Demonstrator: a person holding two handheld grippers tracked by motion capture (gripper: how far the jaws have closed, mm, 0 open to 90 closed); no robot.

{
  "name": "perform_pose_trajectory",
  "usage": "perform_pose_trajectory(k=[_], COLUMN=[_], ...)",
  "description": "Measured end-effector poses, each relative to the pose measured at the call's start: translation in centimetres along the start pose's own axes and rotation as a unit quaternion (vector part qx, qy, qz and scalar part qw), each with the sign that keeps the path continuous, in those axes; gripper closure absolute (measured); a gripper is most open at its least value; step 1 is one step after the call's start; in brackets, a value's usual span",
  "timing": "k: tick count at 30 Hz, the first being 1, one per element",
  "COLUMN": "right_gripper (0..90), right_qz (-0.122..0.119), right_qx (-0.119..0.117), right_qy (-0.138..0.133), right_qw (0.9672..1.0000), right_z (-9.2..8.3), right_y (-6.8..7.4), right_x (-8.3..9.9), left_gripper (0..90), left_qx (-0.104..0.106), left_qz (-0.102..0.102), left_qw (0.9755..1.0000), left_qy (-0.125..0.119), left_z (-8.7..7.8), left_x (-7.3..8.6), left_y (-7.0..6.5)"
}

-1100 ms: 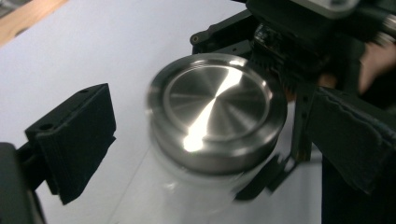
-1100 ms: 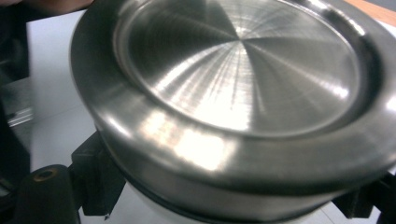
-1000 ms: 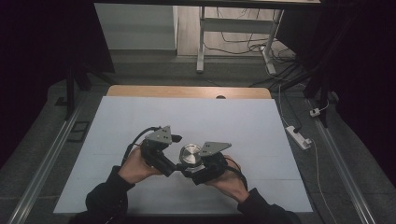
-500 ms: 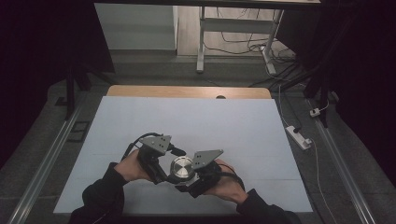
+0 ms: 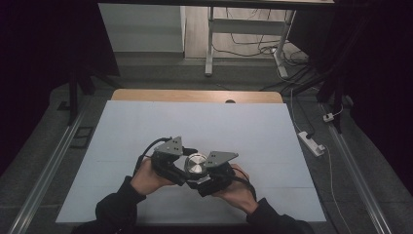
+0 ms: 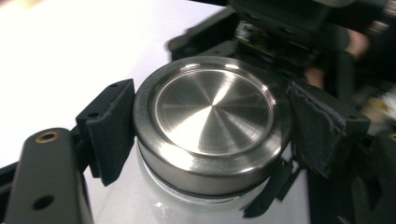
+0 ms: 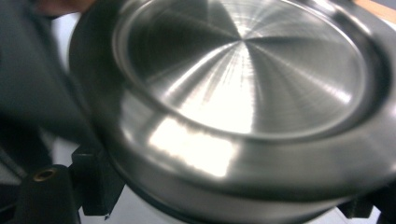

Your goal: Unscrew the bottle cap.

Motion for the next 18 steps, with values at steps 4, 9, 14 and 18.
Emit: perform_pose_trajectory(k=[4,9,14,18], right_gripper=[14.4,14.4,14.4,14.4], right_qz=[0.019,0.032,0.024,0.013], right_qx=[0.029,0.054,0.039,-0.006], right_qy=[0.0,0.006,-0.008,-0.016], right_qw=[0.9994,0.998,0.9989,0.9998], right_z=[0.0,0.0,-0.4,-0.6], right_y=[-0.9,-1.7,-1.5,-0.6], right_x=[0.1,0.4,-0.1,-0.3], left_gripper=[20.2,19.9,7.2,4.7], left_qx=[-0.062,-0.099,-0.021,0.031], left_qz=[-0.027,-0.048,-0.028,0.013], left_qw=[0.9977,0.9939,0.9993,0.9994], left_qy=[-0.006,-0.007,-0.013,-0.002], left_z=[0.7,1.4,-0.1,-1.8], left_x=[-0.4,-0.6,-1.0,-0.5], left_y=[0.1,0.2,0.0,-0.1])
Point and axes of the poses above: each handheld gripper's, and its own axes: z roughly forward along the jaws, x roughly out of its underside, y roughly to its left, the point moved 9 cm from there along z, roughly forward along the jaws, and after that the axes turned 6 degrees about x, right-handed, at the moved point
